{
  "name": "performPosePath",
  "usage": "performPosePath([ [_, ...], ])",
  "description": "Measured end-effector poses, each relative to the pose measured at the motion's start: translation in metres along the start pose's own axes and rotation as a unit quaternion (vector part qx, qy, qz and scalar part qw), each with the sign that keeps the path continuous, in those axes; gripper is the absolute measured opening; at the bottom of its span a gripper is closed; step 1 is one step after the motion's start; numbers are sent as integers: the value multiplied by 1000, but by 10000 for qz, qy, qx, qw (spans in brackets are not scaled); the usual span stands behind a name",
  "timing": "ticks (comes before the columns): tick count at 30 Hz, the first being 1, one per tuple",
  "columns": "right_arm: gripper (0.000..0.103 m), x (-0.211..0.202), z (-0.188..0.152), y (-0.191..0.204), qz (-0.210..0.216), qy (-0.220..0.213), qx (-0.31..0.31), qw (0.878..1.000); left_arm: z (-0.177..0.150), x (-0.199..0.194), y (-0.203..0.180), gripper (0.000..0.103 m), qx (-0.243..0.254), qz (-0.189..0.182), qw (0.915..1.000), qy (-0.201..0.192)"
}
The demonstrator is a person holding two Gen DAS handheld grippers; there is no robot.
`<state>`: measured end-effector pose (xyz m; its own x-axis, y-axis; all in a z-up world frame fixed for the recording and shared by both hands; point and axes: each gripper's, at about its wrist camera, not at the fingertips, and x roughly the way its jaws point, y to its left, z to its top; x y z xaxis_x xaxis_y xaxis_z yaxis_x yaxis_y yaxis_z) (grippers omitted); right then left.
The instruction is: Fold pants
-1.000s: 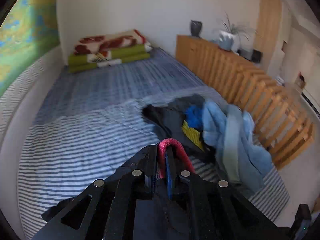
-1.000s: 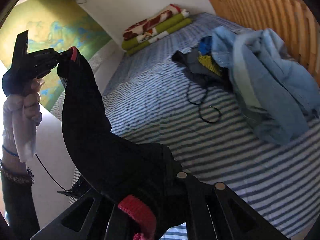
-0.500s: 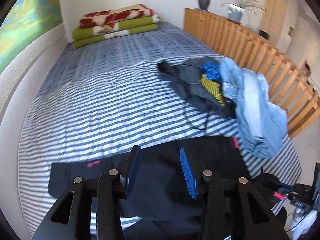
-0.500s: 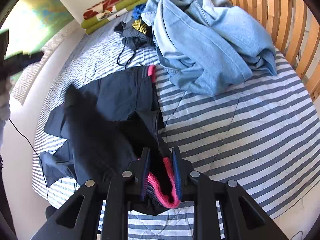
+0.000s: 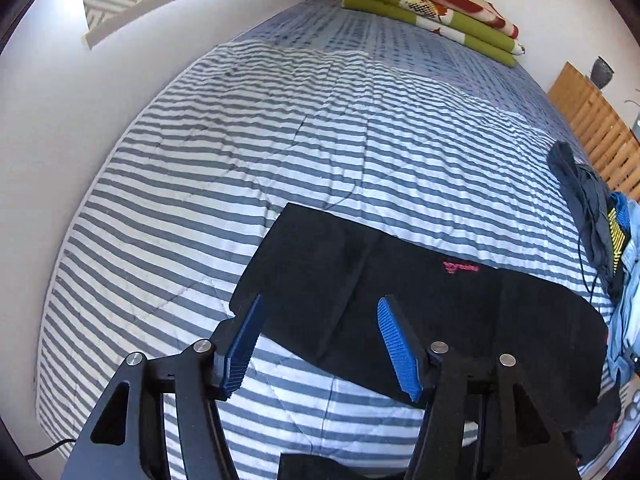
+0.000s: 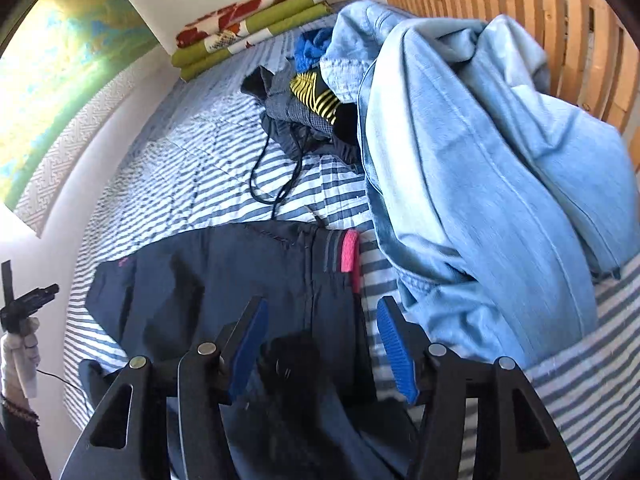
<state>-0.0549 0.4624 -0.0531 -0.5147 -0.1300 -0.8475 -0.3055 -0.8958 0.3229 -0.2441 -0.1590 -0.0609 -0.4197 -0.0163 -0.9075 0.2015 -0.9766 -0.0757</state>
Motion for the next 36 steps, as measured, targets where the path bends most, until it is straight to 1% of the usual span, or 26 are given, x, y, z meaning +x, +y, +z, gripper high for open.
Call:
performPosePath([
  [1,53,16,7,1,-42,127,39,9999,3,13,5,72,-27,5,10000,53],
  [2,53,30,14,1,-65,240,80,9997,5,28,8,73,-44,46,9999,104],
  [4,53,56,24,-1,-141,419,152,9989,8,54,11,73,-74,99,9997,230],
  [7,53,81,34,-4,-287,521,197,9980,12,90,9,73,-155,58,9992,366],
  [11,55,106,38,-3,-440,761,76,9961,19,116,9,73,-263,48,9988,419],
  [14,60,114,37,1,-383,762,-14,9964,22,125,8,73,-409,-16,9985,370],
  [15,60,114,37,5,-398,718,-85,9966,22,126,6,70,-437,-2,9985,316],
  [16,60,115,36,7,-387,705,-130,9967,21,126,4,54,-401,45,9989,237],
  [17,59,114,35,10,-419,672,-180,9967,19,126,1,32,-328,151,9992,168],
  [18,55,113,34,13,-489,633,-228,9965,16,124,0,24,-309,222,9992,102],
  [19,51,110,33,17,-552,577,-289,9964,13,121,-1,7,-295,155,9994,62],
  [20,45,106,32,20,-588,524,-348,9963,11,118,0,1,-288,86,9995,80],
  [22,35,93,31,23,-520,395,-419,9970,5,106,4,1,-324,22,9995,28],
  [23,8,85,30,25,-655,292,-467,9963,2,96,7,1,-344,-33,9994,-46],
  [24,8,77,31,26,-606,238,-484,9967,-1,86,10,1,-331,-127,9993,-151],
  [26,7,58,32,29,-360,99,-459,9982,-6,70,21,0,-340,-247,9988,-246],
  [28,7,42,31,37,-359,-77,-674,9970,-11,50,31,0,-528,-428,9973,-287],
  [30,7,28,31,41,-348,-241,-650,9970,-16,18,33,0,-489,-456,9961,-573],
  [32,7,10,31,46,-213,-432,-606,9970,-22,-20,37,0,-403,-457,9940,-910],
  [34,7,-16,30,57,-112,-693,-721,9949,-32,-62,38,0,-343,-428,9910,-1223],
  [36,7,-43,30,72,3,-1007,-920,9907,-34,-98,43,0,-356,-405,9878,-1461],
])
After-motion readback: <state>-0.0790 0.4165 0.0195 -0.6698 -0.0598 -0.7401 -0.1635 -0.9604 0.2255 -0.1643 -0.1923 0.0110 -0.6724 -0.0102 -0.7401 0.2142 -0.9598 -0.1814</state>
